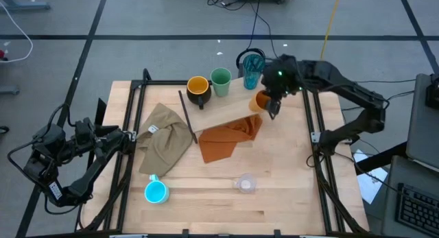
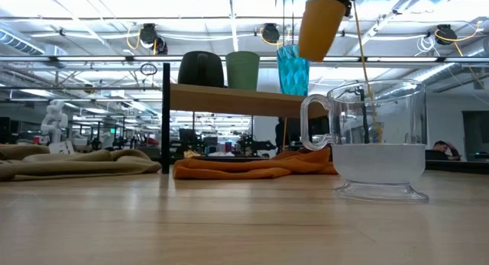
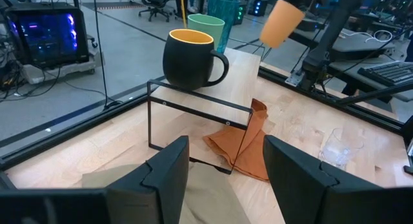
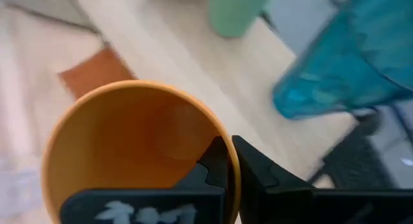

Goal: Stack small to large cups/mugs on shelf
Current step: Put the yellow cup on the shelf

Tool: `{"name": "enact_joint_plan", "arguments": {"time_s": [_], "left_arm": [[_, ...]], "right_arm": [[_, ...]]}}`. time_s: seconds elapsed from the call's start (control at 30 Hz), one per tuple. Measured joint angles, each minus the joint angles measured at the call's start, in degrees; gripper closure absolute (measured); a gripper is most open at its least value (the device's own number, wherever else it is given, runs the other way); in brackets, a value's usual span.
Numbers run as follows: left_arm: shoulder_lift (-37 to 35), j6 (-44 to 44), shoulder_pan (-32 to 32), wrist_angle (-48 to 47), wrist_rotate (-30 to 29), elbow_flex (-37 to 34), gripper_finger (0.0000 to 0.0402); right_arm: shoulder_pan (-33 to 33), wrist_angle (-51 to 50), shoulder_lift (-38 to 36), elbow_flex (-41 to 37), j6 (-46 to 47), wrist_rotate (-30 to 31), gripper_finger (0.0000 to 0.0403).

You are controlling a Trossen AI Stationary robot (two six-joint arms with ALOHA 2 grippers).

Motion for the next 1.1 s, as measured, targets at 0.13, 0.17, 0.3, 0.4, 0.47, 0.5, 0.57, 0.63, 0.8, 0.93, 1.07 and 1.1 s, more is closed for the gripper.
{"name": "enact_joint_plan", "arguments": {"time_s": [0.13, 0.17, 0.3, 0.4, 0.47, 0.5, 0.57, 0.63, 0.8, 0.93, 1.07, 1.1], "left_arm": [[0.00, 0.08, 0.00, -0.02, 0.00, 0.00, 0.0201], [0.00, 0.09, 0.00, -0.02, 0.00, 0.00, 0.0201], [0.00, 0.06, 0.00, -0.13, 0.00, 0.00, 0.0201], [0.00, 0.13, 0.00, -0.85, 0.00, 0.00, 0.0201], [0.00, 0.14, 0.00, -1.27, -0.02, 0.00, 0.0201], [0.00, 0.15, 0.00, -1.36, -0.02, 0.00, 0.0201], [0.00, 0.15, 0.00, -1.31, -0.02, 0.00, 0.0201], [0.00, 0.20, 0.00, -1.31, -0.02, 0.00, 0.0201], [0.00, 0.27, 0.00, -1.32, -0.02, 0.00, 0.0201], [0.00, 0.28, 0.00, -1.33, -0.02, 0.00, 0.0201], [0.00, 0.28, 0.00, -1.60, -0.04, 0.00, 0.0201], [0.00, 0.33, 0.00, -1.62, -0.03, 0.00, 0.0201]], "right_arm": [[-3.01, -6.36, 5.13, 7.75, -1.10, -3.61, 0.0403], [-3.66, -8.55, 6.52, 9.64, -1.45, -3.48, 0.0403], [-5.74, -14.06, 11.12, 15.70, -2.51, -3.54, 0.0403], [-6.69, -15.79, 13.42, 17.42, -3.85, -3.53, 0.0403], [-6.92, -16.11, 14.35, 17.47, -4.29, -3.46, 0.0403], [-6.92, -16.01, 14.69, 17.47, -4.72, -3.46, 0.0403], [-6.88, -15.94, 15.32, 17.49, -6.13, -3.50, 0.0403], [-7.12, -15.91, 16.03, 17.49, -6.84, -3.63, 0.0403], [-9.01, -15.00, 16.46, 17.47, -8.15, -3.61, 0.0403], [-10.99, -14.82, 16.93, 17.47, -8.54, -3.61, 0.0403], [-12.45, -14.74, 17.12, 17.47, -9.48, -3.66, 0.0403], [-12.61, -14.62, 17.31, 17.47, -9.60, -3.94, 0.0403]]}}
